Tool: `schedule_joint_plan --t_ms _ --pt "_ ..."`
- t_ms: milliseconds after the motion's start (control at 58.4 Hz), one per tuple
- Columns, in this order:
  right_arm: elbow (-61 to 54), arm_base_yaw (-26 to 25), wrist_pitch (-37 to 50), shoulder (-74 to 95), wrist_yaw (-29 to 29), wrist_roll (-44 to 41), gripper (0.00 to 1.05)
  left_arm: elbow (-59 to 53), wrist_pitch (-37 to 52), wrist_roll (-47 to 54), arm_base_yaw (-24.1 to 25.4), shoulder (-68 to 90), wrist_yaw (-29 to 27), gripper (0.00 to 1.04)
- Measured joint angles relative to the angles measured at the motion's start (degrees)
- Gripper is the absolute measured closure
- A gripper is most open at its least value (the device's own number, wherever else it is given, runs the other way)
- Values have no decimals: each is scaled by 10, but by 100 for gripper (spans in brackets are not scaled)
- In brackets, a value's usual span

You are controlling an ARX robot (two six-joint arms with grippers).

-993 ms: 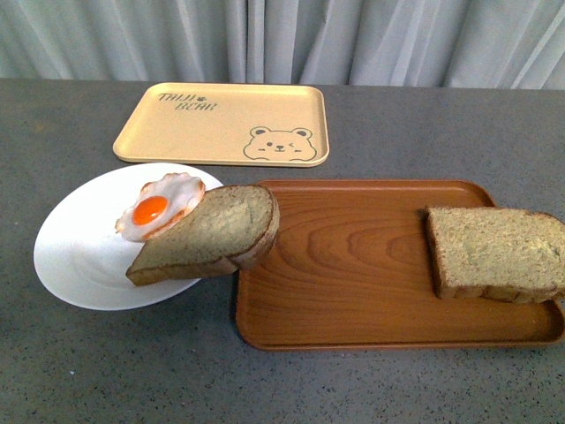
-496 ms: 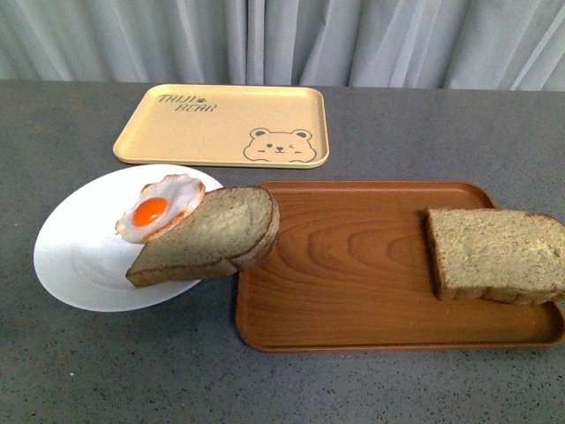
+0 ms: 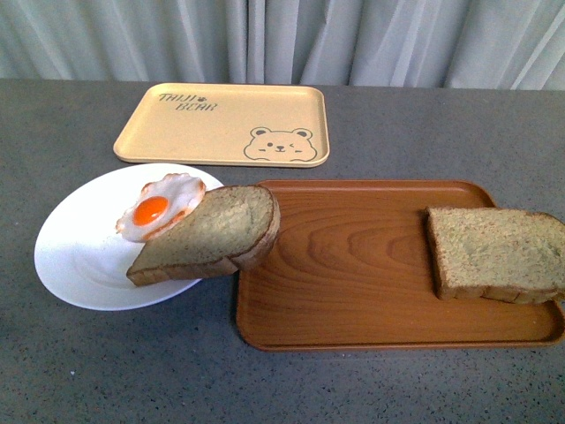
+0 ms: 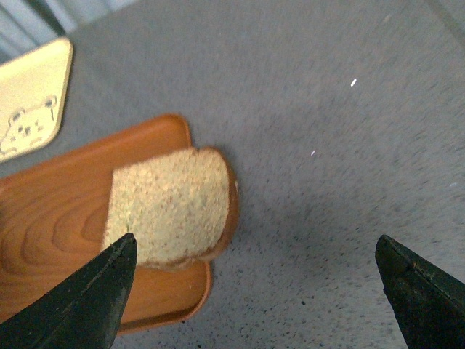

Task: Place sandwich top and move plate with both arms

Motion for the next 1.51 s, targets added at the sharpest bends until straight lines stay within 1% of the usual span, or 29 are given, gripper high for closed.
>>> schedule_joint_plan --t_ms 120,308,479,702,873,975,1010,1078,1112,1249,1301,1335,1437,1506 --pt "28 27 36 132 1 -2 9 0 0 0 0 0 0 9" --pt "82 63 69 256 7 1 9 0 0 0 0 0 0 9" --pt "113 94 79 317 19 17 9 0 0 0 0 0 0 9" --pt "135 125 87 353 32 33 10 0 0 0 0 0 0 9" --pt "138 139 91 360 34 42 35 0 0 0 0 0 0 9" --pt "138 142 93 358 35 49 57 0 0 0 0 0 0 9" --pt "138 142 94 356 34 52 61 0 0 0 0 0 0 9" --pt "138 141 96 351 33 57 71 0 0 0 0 0 0 9" --pt "138 140 96 346 32 59 77 0 0 0 0 0 0 9" --pt "138 139 89 320 23 67 96 0 0 0 0 0 0 9" --pt "137 139 82 298 15 75 101 0 0 0 0 0 0 9" --pt "137 143 77 281 12 79 102 0 0 0 0 0 0 9" --pt "138 163 66 225 7 104 102 0 0 0 0 0 0 9" --pt "149 195 65 191 13 127 102 0 0 0 0 0 0 9"
